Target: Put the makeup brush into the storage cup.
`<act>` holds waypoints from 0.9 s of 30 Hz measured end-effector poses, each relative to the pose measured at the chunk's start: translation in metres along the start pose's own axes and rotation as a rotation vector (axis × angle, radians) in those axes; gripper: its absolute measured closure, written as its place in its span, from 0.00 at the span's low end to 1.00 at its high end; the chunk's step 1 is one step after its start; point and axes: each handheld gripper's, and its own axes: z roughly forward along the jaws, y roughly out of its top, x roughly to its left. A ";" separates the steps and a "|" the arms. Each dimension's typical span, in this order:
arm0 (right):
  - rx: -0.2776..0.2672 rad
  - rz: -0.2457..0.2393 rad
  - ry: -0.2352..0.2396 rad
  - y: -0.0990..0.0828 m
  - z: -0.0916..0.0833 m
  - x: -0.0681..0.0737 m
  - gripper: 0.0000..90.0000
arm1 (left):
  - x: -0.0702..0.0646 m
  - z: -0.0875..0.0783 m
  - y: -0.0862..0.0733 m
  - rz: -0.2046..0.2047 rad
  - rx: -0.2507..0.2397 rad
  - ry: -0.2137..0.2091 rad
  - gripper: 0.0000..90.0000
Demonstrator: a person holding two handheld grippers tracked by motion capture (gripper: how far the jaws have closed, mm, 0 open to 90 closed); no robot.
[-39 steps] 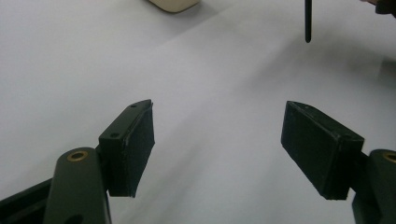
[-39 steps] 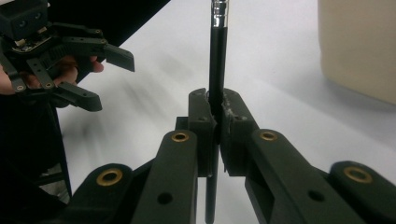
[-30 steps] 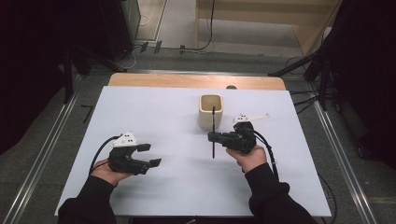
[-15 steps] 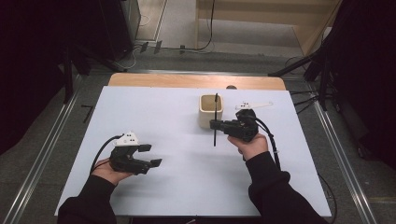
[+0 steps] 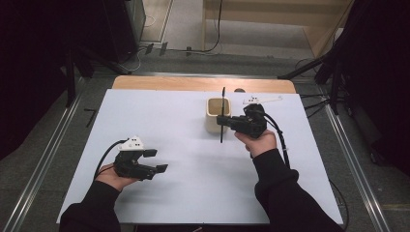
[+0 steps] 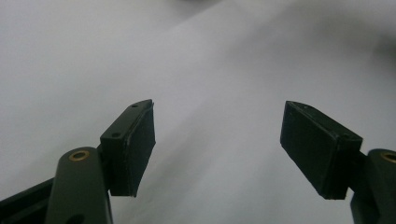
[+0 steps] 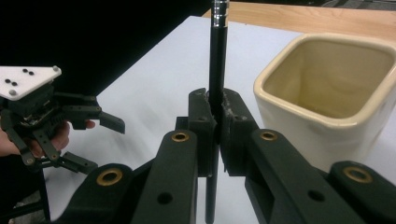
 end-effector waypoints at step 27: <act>-0.059 0.007 -0.058 0.043 -0.005 -0.008 0.95 | 0.002 0.000 -0.001 0.006 0.010 -0.003 0.29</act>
